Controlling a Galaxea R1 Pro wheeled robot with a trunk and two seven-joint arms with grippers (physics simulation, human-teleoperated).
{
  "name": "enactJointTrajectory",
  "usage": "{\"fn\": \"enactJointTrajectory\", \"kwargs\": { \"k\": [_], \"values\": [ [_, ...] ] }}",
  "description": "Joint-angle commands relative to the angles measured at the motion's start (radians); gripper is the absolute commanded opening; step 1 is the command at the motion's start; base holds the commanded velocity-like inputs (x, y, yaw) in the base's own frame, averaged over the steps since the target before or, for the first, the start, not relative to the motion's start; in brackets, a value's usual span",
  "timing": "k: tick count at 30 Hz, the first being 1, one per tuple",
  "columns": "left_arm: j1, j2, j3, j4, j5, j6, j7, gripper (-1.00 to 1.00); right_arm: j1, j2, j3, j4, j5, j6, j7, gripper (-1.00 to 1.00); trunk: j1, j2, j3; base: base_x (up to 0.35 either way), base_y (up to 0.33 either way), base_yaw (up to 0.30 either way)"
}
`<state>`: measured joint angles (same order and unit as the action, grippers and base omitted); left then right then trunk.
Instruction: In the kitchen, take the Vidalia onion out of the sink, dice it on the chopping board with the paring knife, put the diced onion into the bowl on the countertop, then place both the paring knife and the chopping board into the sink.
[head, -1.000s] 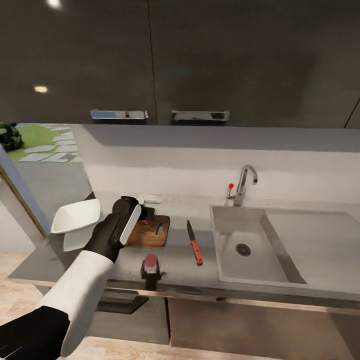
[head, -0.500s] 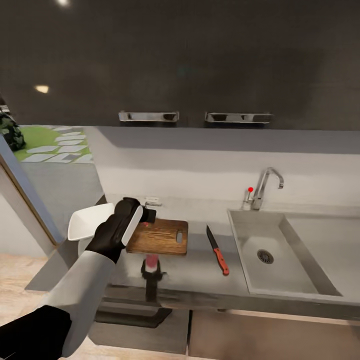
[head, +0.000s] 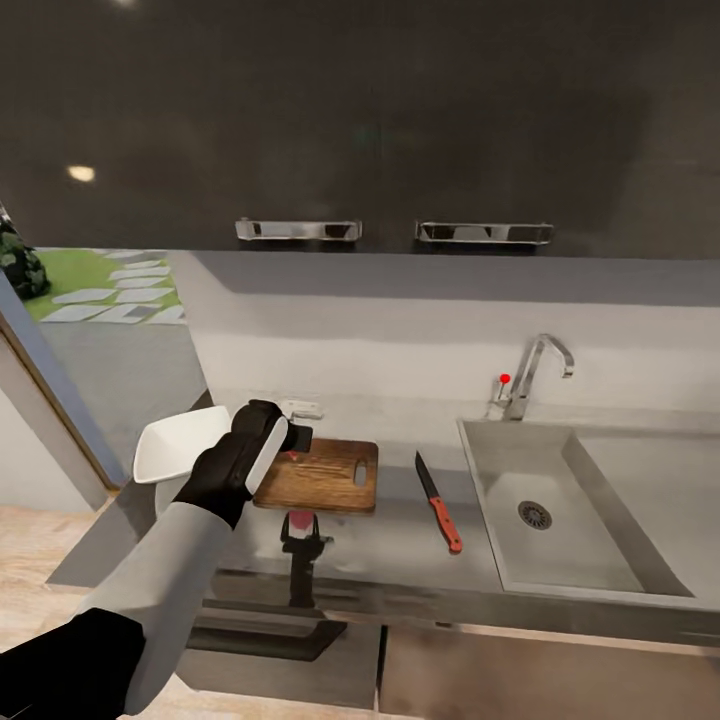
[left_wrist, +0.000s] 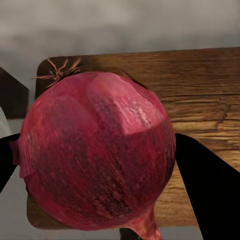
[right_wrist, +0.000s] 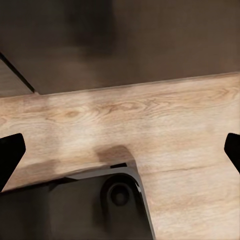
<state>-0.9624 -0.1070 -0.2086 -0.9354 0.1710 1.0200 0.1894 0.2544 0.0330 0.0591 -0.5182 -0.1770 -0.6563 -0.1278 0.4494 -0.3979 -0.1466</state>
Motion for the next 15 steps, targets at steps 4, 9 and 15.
{"fn": "enactJointTrajectory", "kwargs": {
  "k": [4,9,15],
  "values": [
    [-0.001,0.0,-0.003,0.003,0.01,0.003,0.01,-1.0,0.001,-0.001,0.006,-0.002,-0.009,-0.002,-0.004,1.0,0.001,-0.002,-0.006,0.0,0.0,0.0],
    [-0.001,-0.002,-0.034,0.014,0.01,0.003,0.01,-1.0,0.0,-0.001,0.006,-0.002,-0.009,-0.002,-0.004,1.0,0.001,-0.002,-0.01,0.0,0.0,0.0],
    [-0.001,-0.002,-0.051,0.018,0.01,0.002,0.01,-1.0,0.0,-0.001,0.005,-0.002,-0.01,-0.002,-0.004,1.0,0.001,-0.002,-0.015,0.0,0.0,0.0]
  ]
}}
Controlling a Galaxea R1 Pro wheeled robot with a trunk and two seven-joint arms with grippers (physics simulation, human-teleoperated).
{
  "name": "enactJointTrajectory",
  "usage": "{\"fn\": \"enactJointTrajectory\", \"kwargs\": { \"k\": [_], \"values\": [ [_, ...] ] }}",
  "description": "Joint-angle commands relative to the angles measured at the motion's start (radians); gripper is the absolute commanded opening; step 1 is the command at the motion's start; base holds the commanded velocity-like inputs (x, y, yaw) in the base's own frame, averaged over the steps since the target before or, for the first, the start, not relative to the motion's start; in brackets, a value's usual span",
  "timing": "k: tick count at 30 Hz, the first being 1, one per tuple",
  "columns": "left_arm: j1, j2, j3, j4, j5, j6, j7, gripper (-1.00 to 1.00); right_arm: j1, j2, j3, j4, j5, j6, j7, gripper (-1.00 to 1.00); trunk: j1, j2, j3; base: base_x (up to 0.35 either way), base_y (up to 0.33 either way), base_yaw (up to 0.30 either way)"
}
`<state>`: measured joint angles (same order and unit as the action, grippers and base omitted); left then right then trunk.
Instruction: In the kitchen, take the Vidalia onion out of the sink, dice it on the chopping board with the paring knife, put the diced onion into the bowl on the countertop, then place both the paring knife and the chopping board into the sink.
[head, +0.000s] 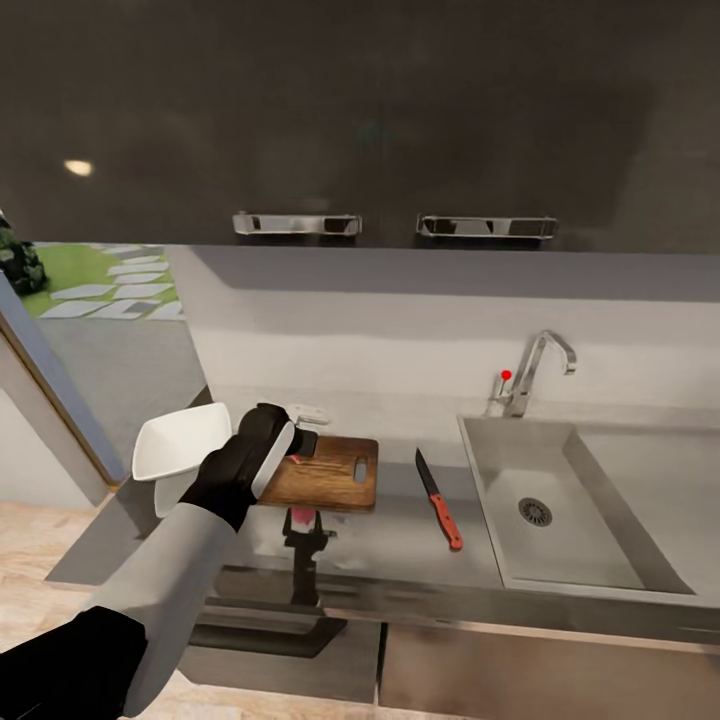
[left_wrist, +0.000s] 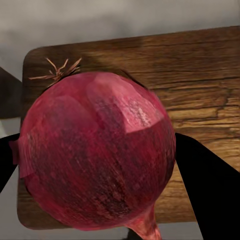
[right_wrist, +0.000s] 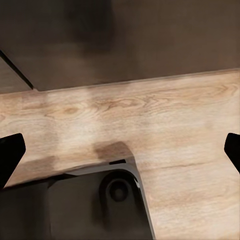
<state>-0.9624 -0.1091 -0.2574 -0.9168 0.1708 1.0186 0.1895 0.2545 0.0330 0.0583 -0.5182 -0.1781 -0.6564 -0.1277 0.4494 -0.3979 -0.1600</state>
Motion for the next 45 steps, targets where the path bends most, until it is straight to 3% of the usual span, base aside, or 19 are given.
{"fn": "enactJointTrajectory", "kwargs": {
  "k": [1,23,45],
  "values": [
    [-0.001,0.0,-0.002,0.001,0.01,0.003,0.01,-1.0,0.0,-0.001,0.006,-0.002,-0.009,-0.002,-0.004,1.0,0.001,-0.002,-0.003,0.0,0.0,0.0],
    [-0.001,-0.013,-0.006,0.021,0.01,0.002,0.01,-1.0,0.0,-0.001,0.006,-0.002,-0.008,-0.002,-0.004,1.0,0.001,-0.002,-0.023,0.008,-0.005,0.0],
    [-0.001,-0.011,-0.023,0.029,0.01,0.002,0.01,-1.0,0.0,-0.001,0.006,-0.002,-0.008,-0.002,-0.004,1.0,0.001,-0.002,-0.04,0.025,-0.024,0.0]
  ]
}}
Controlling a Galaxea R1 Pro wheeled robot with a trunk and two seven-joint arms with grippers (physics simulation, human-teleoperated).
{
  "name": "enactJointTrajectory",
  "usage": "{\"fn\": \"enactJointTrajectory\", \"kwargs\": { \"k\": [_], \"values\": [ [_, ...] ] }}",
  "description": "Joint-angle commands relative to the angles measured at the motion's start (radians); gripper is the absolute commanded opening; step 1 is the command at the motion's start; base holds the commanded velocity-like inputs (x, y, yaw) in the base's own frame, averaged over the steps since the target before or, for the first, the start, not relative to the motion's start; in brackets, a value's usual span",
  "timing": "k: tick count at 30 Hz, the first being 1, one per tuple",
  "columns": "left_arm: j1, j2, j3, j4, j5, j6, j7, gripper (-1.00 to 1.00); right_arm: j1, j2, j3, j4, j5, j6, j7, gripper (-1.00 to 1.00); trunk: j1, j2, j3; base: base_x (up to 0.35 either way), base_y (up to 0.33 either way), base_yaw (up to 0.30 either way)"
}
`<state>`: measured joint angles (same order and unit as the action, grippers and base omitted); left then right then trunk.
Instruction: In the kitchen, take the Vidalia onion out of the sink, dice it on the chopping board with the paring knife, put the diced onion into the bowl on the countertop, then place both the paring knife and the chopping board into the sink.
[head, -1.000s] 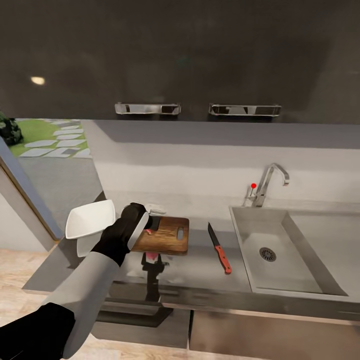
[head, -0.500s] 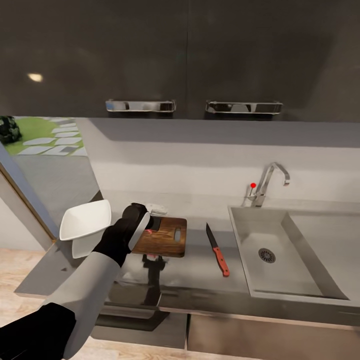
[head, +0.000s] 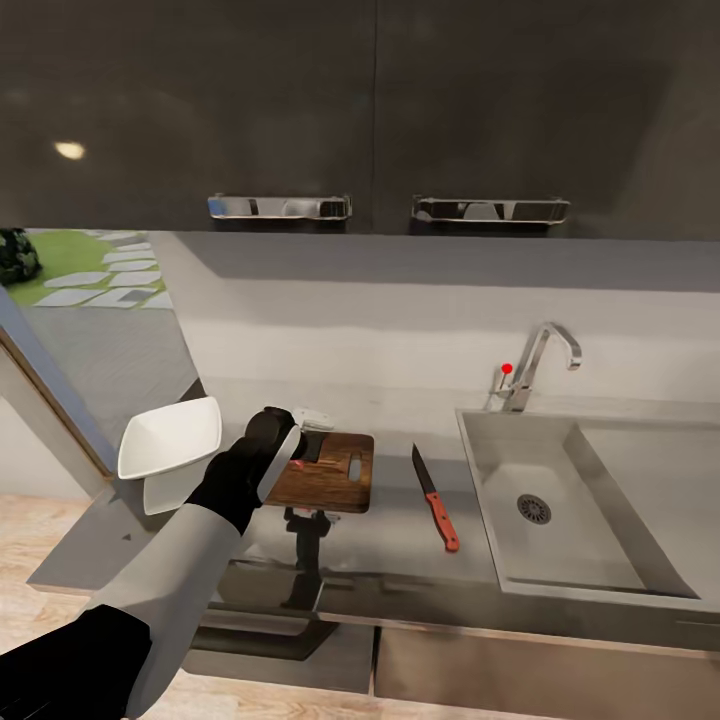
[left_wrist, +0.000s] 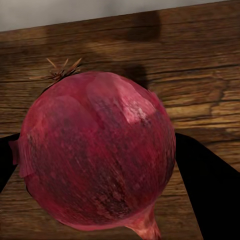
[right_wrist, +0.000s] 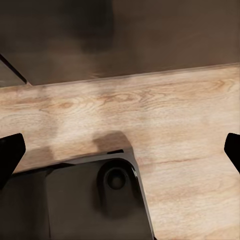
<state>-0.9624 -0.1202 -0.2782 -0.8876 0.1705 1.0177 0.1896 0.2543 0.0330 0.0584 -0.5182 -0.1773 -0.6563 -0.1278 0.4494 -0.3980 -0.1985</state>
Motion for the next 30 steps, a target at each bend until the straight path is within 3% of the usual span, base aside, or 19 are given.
{"fn": "enactJointTrajectory", "kwargs": {
  "k": [1,30],
  "values": [
    [-0.001,0.0,-0.002,0.0,0.01,0.003,0.01,-1.0,0.0,-0.001,0.006,-0.002,-0.009,-0.002,-0.004,1.0,0.001,-0.002,-0.002,0.0,0.0,0.0],
    [-0.001,-0.001,-0.003,0.035,0.01,0.001,0.01,-1.0,0.0,-0.001,0.008,-0.002,-0.008,-0.002,-0.004,1.0,0.001,-0.002,-0.01,0.0,0.0,0.0]
  ]
}}
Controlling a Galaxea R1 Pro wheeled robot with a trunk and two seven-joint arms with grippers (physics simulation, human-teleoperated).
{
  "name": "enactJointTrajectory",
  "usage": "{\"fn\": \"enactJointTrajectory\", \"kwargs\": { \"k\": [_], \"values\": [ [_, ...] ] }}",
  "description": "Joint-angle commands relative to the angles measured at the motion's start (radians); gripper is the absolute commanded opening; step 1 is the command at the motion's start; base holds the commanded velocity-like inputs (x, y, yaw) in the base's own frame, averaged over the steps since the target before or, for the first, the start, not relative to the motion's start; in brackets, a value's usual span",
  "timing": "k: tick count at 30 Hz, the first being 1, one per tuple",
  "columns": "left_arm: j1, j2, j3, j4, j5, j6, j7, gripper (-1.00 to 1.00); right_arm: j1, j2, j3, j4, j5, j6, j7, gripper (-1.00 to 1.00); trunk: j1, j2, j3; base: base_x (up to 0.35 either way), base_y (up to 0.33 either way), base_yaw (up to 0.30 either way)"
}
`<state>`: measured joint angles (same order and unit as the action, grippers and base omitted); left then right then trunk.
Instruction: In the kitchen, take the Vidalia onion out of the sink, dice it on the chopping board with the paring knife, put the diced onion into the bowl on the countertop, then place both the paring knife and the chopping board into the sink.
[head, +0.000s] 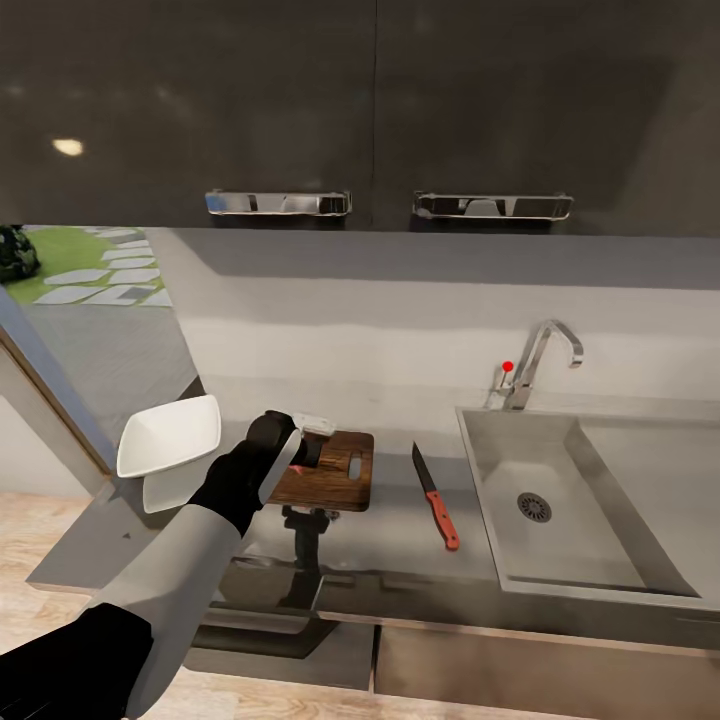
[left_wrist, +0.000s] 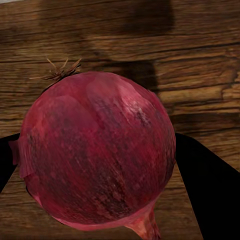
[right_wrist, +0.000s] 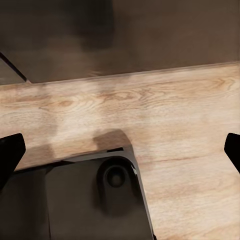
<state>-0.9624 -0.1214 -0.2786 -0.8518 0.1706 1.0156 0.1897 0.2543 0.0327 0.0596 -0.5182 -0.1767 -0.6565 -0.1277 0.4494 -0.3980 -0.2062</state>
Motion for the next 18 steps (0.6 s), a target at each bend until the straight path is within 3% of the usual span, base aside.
{"fn": "enactJointTrajectory", "kwargs": {
  "k": [1,18],
  "values": [
    [-0.001,0.0,-0.002,0.0,0.01,0.003,0.01,-1.0,0.0,-0.001,0.006,-0.002,-0.009,-0.002,-0.004,1.0,0.001,-0.002,-0.002,0.0,0.0,0.0],
    [-0.001,-0.001,-0.003,-0.002,0.009,0.003,0.01,-1.0,0.0,0.0,0.008,-0.002,-0.009,-0.003,-0.004,1.0,0.001,-0.002,-0.002,0.002,0.0,0.0]
  ]
}}
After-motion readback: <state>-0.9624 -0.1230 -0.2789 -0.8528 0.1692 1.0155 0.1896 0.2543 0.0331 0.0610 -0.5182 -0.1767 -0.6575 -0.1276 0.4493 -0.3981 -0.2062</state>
